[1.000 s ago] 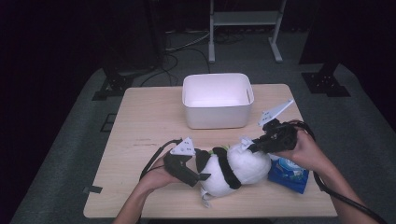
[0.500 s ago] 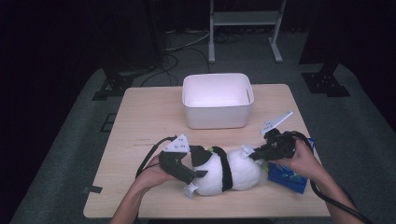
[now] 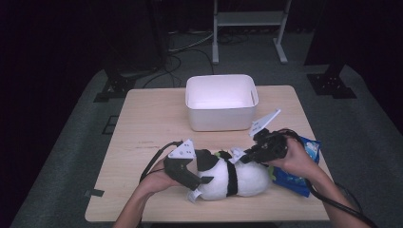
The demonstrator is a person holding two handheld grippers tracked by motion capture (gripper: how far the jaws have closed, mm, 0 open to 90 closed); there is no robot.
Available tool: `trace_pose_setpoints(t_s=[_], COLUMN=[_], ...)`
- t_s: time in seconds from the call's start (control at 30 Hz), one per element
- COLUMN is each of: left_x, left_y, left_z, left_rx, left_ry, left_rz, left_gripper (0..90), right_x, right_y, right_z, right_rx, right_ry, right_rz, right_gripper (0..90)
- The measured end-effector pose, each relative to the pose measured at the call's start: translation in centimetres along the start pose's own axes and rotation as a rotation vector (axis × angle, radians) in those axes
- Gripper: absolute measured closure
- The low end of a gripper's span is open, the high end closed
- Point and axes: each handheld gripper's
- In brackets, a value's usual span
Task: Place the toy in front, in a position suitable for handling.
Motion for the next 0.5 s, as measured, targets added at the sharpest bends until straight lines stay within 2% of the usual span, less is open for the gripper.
trace_pose_setpoints(t_s=[0.17, 0.23, 0.33, 0.5], left_x=[-0.1, -0.2, -0.2, -0.2], left_y=[0.0, 0.0, 0.1, 0.1], left_z=[0.0, 0.1, 0.2, 0.2], left_rx=[0.012, 0.011, 0.021, 0.026], left_ry=[-0.001, 0.003, -0.009, -0.015], left_rz=[-0.012, -0.02, -0.017, -0.022], left_gripper=[9.5, 9.4, 9.5, 9.6], right_x=[-2.4, -3.0, -2.8, -2.2], right_y=[0.6, 0.8, 0.8, 0.6], right_z=[-1.5, -2.0, -2.0, -1.0], right_rx=[0.035, 0.051, 0.045, 0.024], right_ry=[0.036, 0.048, 0.047, 0.062], right_rz=[-0.043, -0.038, -0.042, -0.035], right_gripper=[78.5, 78.4, 78.4, 77.9])
Point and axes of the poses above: each handheld gripper's, and its own axes: x roughly backward along the jaws, z roughly out of its underside, y roughly to its left, and after that the axes turned 11 degrees about -z, right-handed
